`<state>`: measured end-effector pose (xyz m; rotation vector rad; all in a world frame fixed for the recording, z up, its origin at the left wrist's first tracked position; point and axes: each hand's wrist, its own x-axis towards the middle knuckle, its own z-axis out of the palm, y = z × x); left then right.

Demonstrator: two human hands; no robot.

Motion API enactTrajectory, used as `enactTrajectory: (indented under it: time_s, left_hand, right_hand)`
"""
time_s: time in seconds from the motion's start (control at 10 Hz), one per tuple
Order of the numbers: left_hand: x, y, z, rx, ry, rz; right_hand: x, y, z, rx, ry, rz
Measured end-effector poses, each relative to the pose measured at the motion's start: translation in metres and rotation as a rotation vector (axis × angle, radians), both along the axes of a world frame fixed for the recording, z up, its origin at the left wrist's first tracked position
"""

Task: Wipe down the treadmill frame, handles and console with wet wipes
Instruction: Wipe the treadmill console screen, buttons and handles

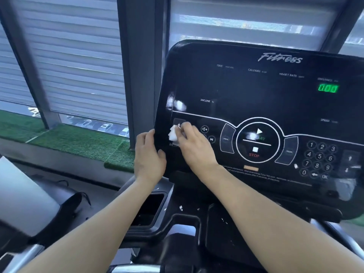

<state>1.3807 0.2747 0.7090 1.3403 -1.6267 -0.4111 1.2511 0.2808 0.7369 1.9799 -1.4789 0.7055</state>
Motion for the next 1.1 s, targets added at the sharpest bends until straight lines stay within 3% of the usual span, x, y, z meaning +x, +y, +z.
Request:
enactTrajectory:
  time_s: [0.1,0.8,0.9,1.0,1.1]
  left_hand:
    - [-0.014,0.010,0.009,-0.054,-0.061,0.024]
    - [-0.159,0.086,0.005,-0.252,-0.257,-0.429]
    - [-0.177,0.098,0.004,-0.244,-0.279,-0.492]
    - [-0.194,0.109,0.001,-0.237,-0.340,-0.557]
    - [-0.210,0.121,-0.002,-0.238,-0.427,-0.624]
  right_hand:
    - [-0.018,0.011,0.003,-0.015,-0.017,-0.015]
    - [-0.176,0.106,-0.012,-0.063,-0.142,-0.301]
    - [-0.198,0.126,-0.012,0.076,-0.252,-0.312]
    - [-0.214,0.143,-0.016,-0.008,-0.433,-0.320]
    - [-0.223,0.158,-0.012,-0.070,-0.483,-0.441]
